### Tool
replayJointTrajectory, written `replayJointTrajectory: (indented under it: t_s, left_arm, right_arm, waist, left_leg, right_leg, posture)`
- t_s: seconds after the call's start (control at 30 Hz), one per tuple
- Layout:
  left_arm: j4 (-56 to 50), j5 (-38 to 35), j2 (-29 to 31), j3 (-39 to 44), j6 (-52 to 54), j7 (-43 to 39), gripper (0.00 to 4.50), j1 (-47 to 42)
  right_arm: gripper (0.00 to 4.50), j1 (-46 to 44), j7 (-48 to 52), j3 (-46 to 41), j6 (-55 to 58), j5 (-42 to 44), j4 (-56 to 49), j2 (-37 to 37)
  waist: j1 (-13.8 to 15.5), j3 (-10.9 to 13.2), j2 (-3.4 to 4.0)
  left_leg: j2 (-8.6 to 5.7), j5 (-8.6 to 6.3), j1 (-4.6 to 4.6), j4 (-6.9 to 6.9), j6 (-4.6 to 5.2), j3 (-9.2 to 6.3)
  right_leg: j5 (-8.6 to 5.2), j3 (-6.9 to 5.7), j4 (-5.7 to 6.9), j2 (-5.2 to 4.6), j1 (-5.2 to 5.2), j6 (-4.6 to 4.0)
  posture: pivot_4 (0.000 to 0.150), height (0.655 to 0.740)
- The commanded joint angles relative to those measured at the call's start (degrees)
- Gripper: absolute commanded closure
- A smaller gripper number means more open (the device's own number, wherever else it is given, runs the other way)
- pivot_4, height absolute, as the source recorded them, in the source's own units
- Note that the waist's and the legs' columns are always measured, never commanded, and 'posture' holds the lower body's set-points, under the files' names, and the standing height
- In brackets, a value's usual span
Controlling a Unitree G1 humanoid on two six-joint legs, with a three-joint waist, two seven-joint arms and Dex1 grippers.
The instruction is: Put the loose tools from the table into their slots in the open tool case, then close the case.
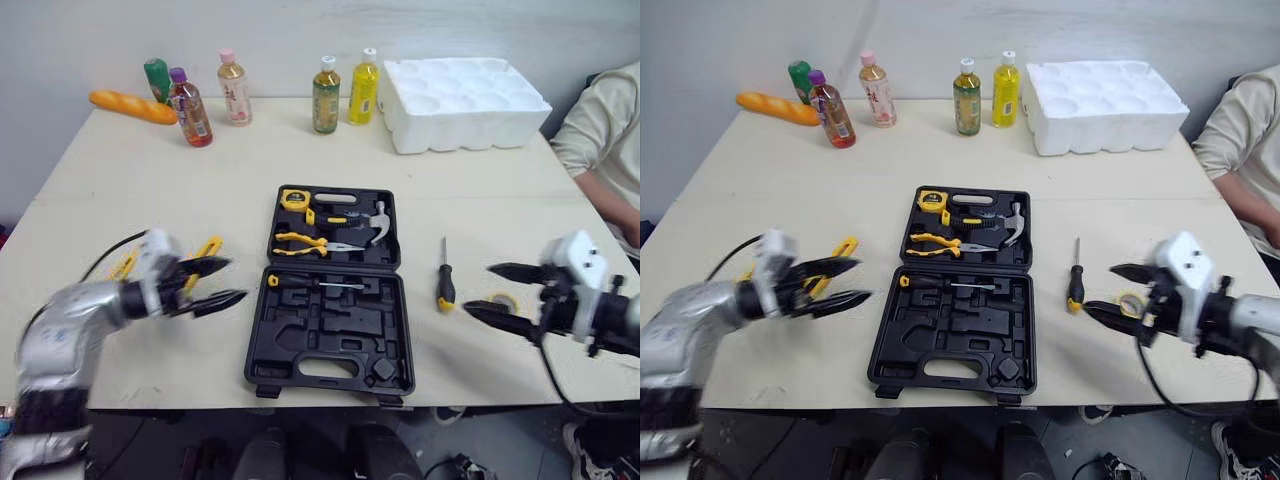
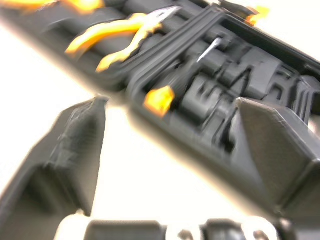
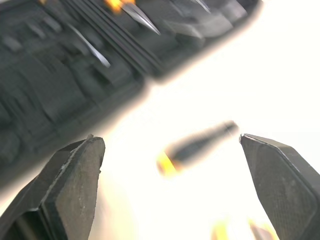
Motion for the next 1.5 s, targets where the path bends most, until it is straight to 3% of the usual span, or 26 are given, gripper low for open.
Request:
replayJointTrajectory:
  t_s: [0.03,0.2,0.43,0.6,0.7,0.8,0.9,1.03,1.23,1.37,1.5]
  left_arm:
    - [0.6,-0.3,2.2,13.9,-0.7,3.4,0.07,8.0]
    - [9.8,2.9,4.0,26.7,-6.4,8.4,0.07,17.7]
    - [11.4,4.0,5.6,25.7,-9.3,10.4,0.07,18.4]
    - [7.2,1.7,6.3,22.5,-7.2,8.2,0.07,17.6]
    - [-1.8,-4.8,7.9,19.2,-1.4,3.4,0.07,16.9]
    - [-11.1,-11.7,11.8,12.0,4.5,-1.1,0.07,12.0]
    - [-15.7,-14.5,14.0,6.9,6.2,-2.5,0.07,7.1]
    - [-20.2,-21.4,12.8,-2.3,9.2,-2.9,0.07,-4.6]
    - [-20.0,-22.9,8.1,-15.1,9.8,-3.5,0.07,-21.6]
    - [-17.6,-21.7,3.3,-22.0,9.5,-4.1,0.07,-30.6]
    - [-16.1,-18.8,0.3,-26.9,6.9,-6.1,0.07,-34.6]
  right_arm:
    - [0.00,1.7,3.5,-5.7,-4.2,-3.1,7.0,-2.7]
    - [0.00,1.2,5.8,-6.7,-9.9,-7.4,19.8,-6.1]
    - [0.00,-2.8,7.3,-4.8,-14.3,-9.9,27.9,-7.3]
    - [0.00,-2.2,6.5,-5.5,-12.1,-8.2,22.1,-5.1]
    - [0.00,0.8,3.3,-6.3,-5.0,-3.8,9.4,-1.2]
    - [0.00,0.5,-7.0,-4.2,5.8,0.2,-5.8,4.0]
    - [0.00,-5.7,-18.5,-3.6,20.0,5.6,-13.6,8.4]
    - [0.00,-14.2,-32.7,2.2,29.7,6.5,-21.6,17.3]
    - [0.00,-23.6,-51.1,7.2,40.9,1.1,-23.3,36.3]
    - [0.00,-24.2,-58.7,10.3,42.3,-4.4,-22.8,44.1]
    - [0.00,-22.5,-61.9,16.6,39.5,-8.8,-21.4,46.8]
  waist:
    - [0.0,0.0,-0.06]
    - [0.1,0.1,0.09]
    - [0.6,0.2,0.23]
    - [0.0,0.2,0.39]
    - [0.0,0.2,0.36]
    - [0.1,0.2,0.36]
    - [-0.1,0.2,0.54]
    - [-0.2,0.3,0.53]
    - [0.0,0.3,0.52]
    - [0.1,0.2,0.50]
    - [-0.2,0.2,0.50]
  left_leg:
    - [0.00,0.01,0.03,-0.05,-0.01,0.00]
    - [0.00,0.07,0.13,-0.34,-0.06,0.02]
    - [0.00,0.03,0.03,-0.50,-0.13,0.11]
    - [0.01,0.00,0.02,-0.70,-0.16,0.15]
    - [0.01,0.01,0.04,-0.95,-0.18,0.15]
    - [0.03,0.06,0.01,-1.06,-0.28,0.11]
    - [-0.01,0.19,0.03,-1.02,-0.34,0.13]
    - [0.01,0.37,0.09,-1.11,-0.63,0.14]
    - [-0.06,0.66,-0.06,-1.11,-0.86,0.14]
    - [-0.11,0.79,-0.31,-0.90,-0.80,0.19]
    - [-0.12,0.80,-0.57,-0.49,-0.77,0.33]
  right_leg:
    - [0.00,0.00,-0.01,0.00,0.00,0.00]
    - [-0.05,0.00,-0.05,-0.08,-0.09,-0.17]
    - [-0.08,-0.02,-0.21,-0.18,-0.19,-0.22]
    - [-0.06,-0.02,-0.41,-0.18,-0.20,-0.20]
    - [-0.06,-0.03,-0.55,-0.16,-0.21,-0.18]
    - [-0.06,-0.10,-0.58,-0.13,-0.21,-0.18]
    - [-0.03,-0.07,-0.53,-0.15,-0.20,-0.13]
    - [-0.02,-0.04,-0.53,-0.07,-0.22,-0.12]
    - [-0.02,-0.04,-0.20,-0.01,-0.46,-0.12]
    - [-0.02,0.03,0.25,0.01,-0.70,-0.11]
    - [-0.01,0.20,0.48,0.06,-1.01,-0.09]
  posture:
    - [0.150,0.7400]
    - [0.150,0.7400]
    - [0.150,0.7400]
    - [0.150,0.7400]
    - [0.150,0.7400]
    - [0.150,0.7400]
    - [0.150,0.7400]
    - [0.150,0.7400]
    - [0.150,0.7400]
    - [0.150,0.7400]
    - [0.150,0.7400]
